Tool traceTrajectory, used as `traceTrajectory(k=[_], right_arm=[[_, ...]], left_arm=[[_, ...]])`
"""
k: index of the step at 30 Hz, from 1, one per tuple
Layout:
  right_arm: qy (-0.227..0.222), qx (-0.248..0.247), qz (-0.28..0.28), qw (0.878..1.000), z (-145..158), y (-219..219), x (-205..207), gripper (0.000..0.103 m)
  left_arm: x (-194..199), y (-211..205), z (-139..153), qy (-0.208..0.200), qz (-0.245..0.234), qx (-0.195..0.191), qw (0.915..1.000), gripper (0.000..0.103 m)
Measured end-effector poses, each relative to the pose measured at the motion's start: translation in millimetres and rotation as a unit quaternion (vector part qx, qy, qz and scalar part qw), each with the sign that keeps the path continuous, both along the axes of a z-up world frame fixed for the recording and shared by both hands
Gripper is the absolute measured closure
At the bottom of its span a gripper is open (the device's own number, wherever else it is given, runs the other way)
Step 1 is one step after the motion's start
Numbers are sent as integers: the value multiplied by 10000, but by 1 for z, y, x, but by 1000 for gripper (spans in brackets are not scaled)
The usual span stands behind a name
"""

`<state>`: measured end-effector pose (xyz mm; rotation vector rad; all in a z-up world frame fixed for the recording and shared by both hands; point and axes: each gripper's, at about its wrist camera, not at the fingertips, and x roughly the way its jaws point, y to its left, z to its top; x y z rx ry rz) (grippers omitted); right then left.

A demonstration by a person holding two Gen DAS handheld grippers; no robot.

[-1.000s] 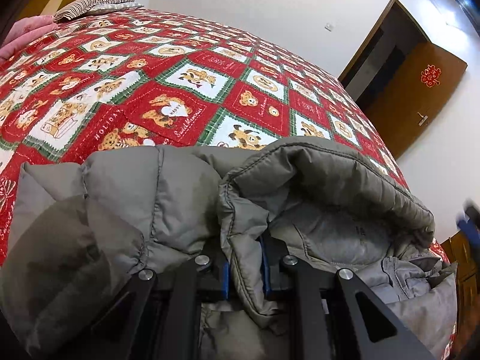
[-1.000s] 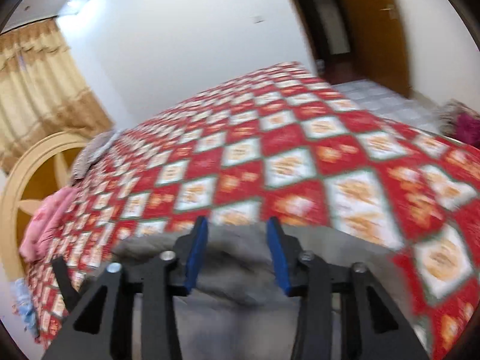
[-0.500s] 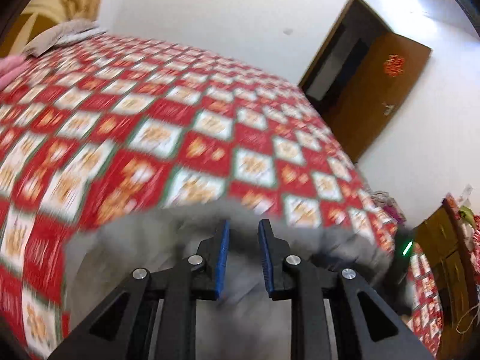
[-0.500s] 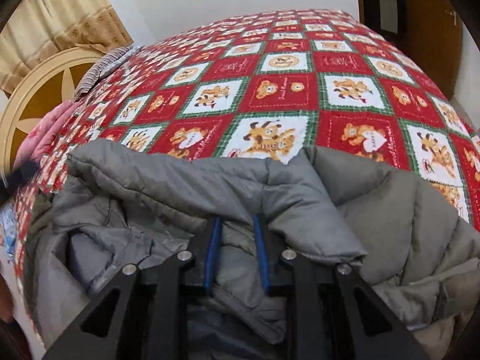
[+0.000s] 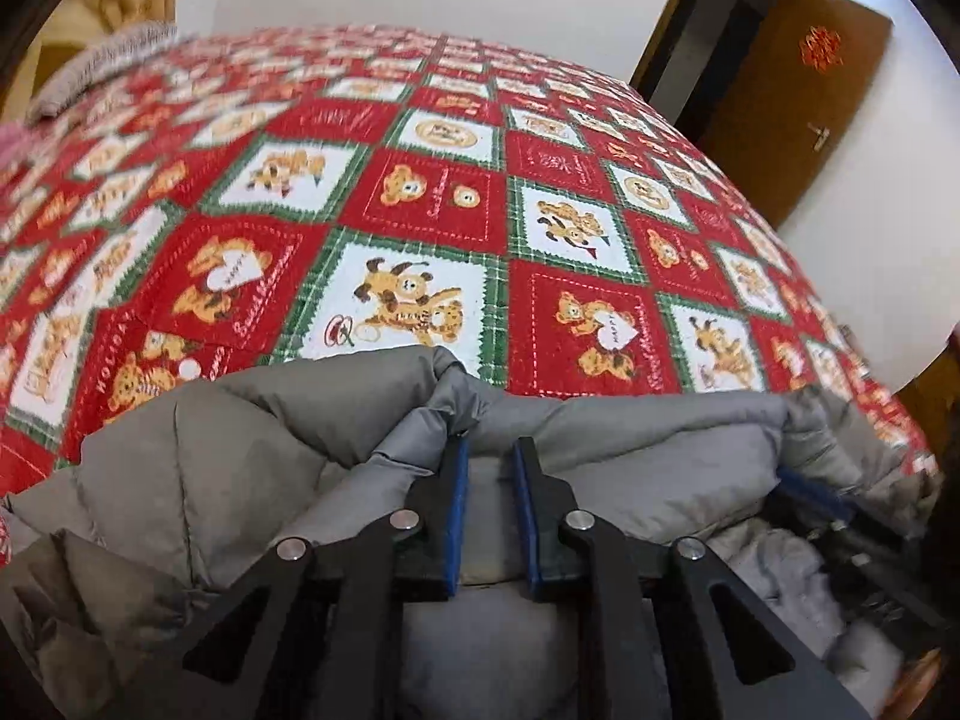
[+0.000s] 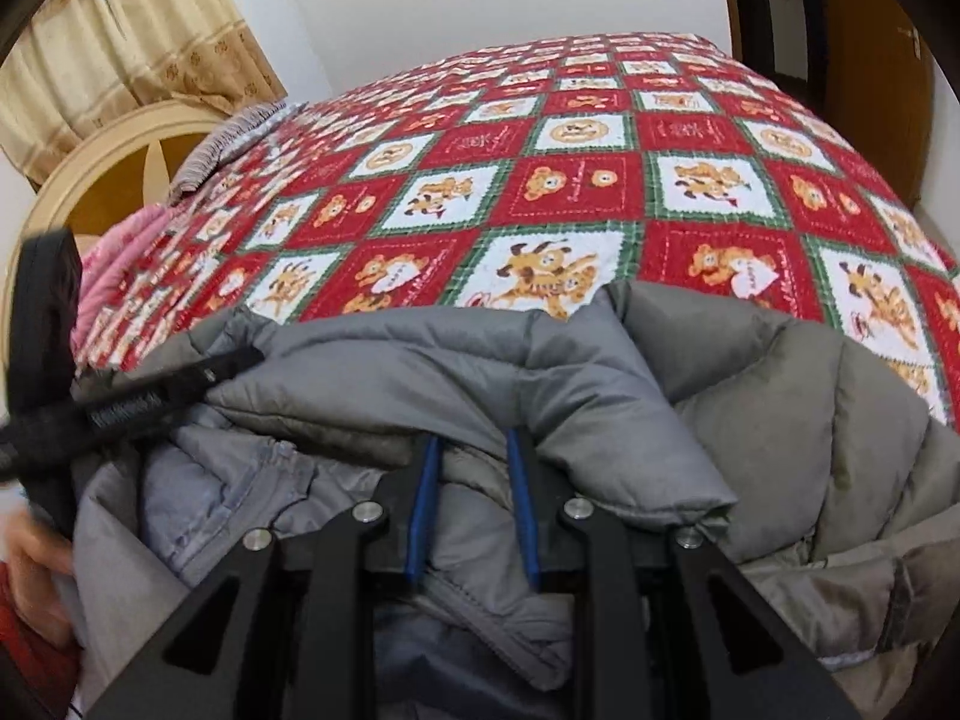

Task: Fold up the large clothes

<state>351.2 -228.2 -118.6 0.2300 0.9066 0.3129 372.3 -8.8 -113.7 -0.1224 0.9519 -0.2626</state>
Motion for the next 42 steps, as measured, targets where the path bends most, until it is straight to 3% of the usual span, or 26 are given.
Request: traceTrajectory(k=[4,8,12,14,16,18,19,24,29,31,33,34,35,37,39,40,42], right_arm=[[46,158,-41,9999,-1,-3,0,77],[19,8,-92,10000,-1,0,1,77],[-27,-308,-119,9994,2,8,0,78],[-92,-226,-213,9995,7,1,-4,80],[-289,-18,-647,9975,14,-17,-16,81],[-110,134,-893,9959,7,-32,-17,91],[24,178,-964,9952,2,-37,-16,103],[245,771,-1053,9911,-13,-53,-3,103],[322,740,-1017,9915,-3,-52,-7,103],[290,927,-1060,9896,11,-54,-23,92],[-31,1143,-1107,9873,35,-61,-56,70],[-196,1084,-1111,9877,48,-64,-74,47],[-355,1008,-1113,9880,58,-66,-89,29],[-918,742,-1130,9866,83,-74,-135,21],[-1295,469,-1300,9819,98,-87,-175,11],[-1398,378,-1422,9792,99,-94,-189,2],[-1413,214,-1620,9764,93,-105,-203,0]], left_arm=[[-2,-12,-4,-257,-7,384,9989,86],[7,-7,-8,-316,-10,159,9994,86],[6,-10,-6,-378,-19,269,9989,86],[5,-9,-7,-375,-16,202,9991,86],[5,-9,-7,-380,-17,193,9991,86],[5,-9,-7,-384,-20,196,9991,86],[5,-9,-7,-384,-20,187,9991,86],[6,-10,-7,-383,-18,224,9990,86],[2,-11,0,-310,-143,258,9991,86],[-7,1,13,-85,-325,-4,9994,86],[-29,22,37,-10,-422,-403,9983,84],[-44,35,51,-88,-487,-557,9972,75],[-55,45,60,-191,-521,-640,9964,65],[-90,76,84,-641,-409,-701,9946,6],[-128,113,102,-1376,0,-691,9881,4],[-136,123,103,-1475,162,-678,9866,4],[-138,135,96,-1318,265,-763,9880,4]])
